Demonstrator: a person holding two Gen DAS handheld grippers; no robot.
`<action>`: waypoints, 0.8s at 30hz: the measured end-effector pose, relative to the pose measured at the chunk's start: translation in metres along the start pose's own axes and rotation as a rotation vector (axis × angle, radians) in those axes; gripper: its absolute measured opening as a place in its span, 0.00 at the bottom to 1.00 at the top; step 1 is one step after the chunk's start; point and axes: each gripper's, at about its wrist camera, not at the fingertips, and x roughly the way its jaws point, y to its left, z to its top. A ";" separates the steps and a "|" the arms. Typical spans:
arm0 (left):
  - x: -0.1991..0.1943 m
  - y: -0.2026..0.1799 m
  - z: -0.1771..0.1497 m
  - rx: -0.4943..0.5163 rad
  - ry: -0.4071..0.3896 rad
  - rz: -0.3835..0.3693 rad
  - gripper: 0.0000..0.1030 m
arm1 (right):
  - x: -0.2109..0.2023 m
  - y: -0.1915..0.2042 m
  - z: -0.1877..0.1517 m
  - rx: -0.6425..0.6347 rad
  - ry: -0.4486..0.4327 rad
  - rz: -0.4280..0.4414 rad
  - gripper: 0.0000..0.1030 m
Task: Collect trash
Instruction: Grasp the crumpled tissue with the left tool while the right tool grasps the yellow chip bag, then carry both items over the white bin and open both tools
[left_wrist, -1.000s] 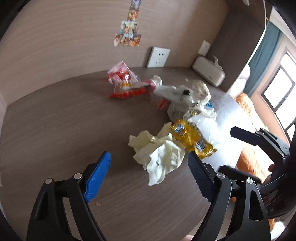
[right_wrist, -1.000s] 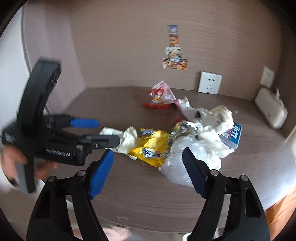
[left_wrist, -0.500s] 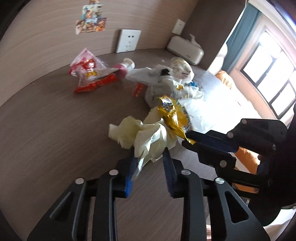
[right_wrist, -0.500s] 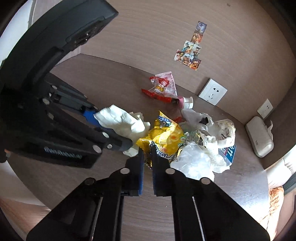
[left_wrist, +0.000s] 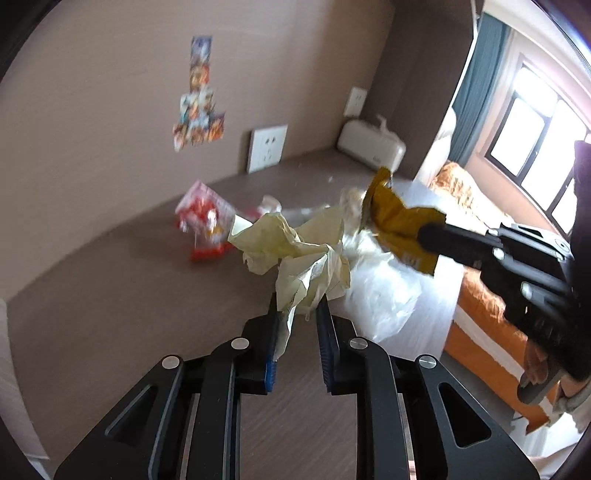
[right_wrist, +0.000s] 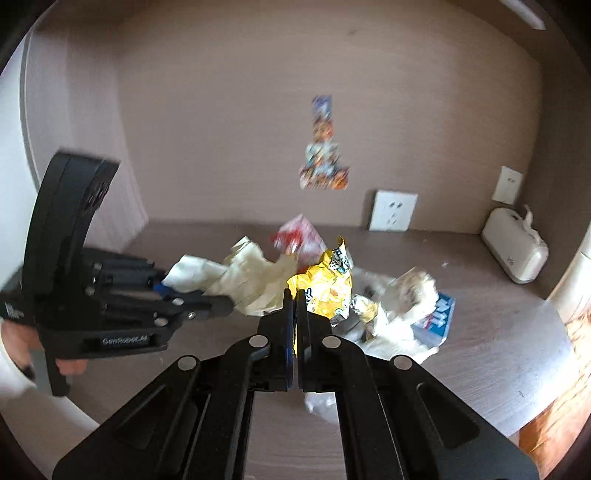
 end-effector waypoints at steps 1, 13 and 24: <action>-0.004 -0.005 0.005 0.016 -0.013 -0.001 0.17 | -0.007 -0.003 0.003 0.000 -0.017 -0.017 0.02; 0.021 -0.106 0.037 0.211 -0.005 -0.177 0.17 | -0.086 -0.061 -0.022 0.105 -0.050 -0.246 0.02; 0.080 -0.234 0.014 0.391 0.144 -0.386 0.17 | -0.150 -0.126 -0.100 0.355 0.014 -0.419 0.02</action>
